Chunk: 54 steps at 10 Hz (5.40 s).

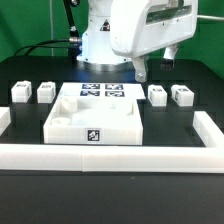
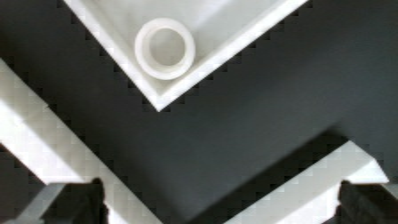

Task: Assemble square table

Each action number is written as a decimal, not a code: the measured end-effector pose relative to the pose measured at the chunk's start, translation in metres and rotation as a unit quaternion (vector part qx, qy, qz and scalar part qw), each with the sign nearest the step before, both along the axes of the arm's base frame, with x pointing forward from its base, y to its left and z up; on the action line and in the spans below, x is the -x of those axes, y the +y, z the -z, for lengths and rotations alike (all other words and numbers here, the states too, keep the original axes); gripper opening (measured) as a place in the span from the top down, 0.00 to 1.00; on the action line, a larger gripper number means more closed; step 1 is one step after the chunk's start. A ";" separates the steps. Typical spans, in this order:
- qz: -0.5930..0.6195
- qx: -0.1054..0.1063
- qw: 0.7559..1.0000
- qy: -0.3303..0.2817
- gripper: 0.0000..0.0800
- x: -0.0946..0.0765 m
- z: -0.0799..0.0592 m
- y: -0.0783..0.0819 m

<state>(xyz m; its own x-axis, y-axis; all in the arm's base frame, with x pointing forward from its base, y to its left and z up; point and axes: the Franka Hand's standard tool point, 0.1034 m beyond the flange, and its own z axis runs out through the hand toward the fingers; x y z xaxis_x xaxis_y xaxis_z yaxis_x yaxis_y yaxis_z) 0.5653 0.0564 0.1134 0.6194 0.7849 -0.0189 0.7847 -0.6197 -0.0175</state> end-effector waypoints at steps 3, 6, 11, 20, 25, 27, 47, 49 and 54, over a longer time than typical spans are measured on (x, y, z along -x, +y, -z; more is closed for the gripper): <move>0.000 0.000 1.000 0.001 0.19 0.000 0.001 0.000; 0.000 0.000 1.000 0.001 0.19 0.000 0.001 0.000; -0.098 0.001 0.995 0.009 0.19 0.042 0.007 -0.028; -0.314 -0.014 0.949 0.011 0.19 0.129 0.072 -0.089; -0.305 -0.023 0.952 0.012 0.19 0.142 0.107 -0.099; -0.305 -0.023 0.952 0.012 0.49 0.143 0.108 -0.099; -0.285 -0.050 0.957 -0.029 0.93 0.087 0.107 0.001; -0.287 -0.051 0.956 -0.034 0.93 0.082 0.107 0.004; -0.282 -0.050 0.957 -0.043 0.93 0.073 0.107 0.003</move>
Offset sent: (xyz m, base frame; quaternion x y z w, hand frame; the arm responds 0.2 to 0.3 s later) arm 0.0000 0.0000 0.0000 0.0000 0.0000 0.0000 1.0000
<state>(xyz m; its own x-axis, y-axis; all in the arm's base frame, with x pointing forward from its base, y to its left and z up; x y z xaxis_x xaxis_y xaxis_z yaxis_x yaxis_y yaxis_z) 0.4926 0.0597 0.0062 0.0929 0.9901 0.1051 0.9951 -0.0961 0.0250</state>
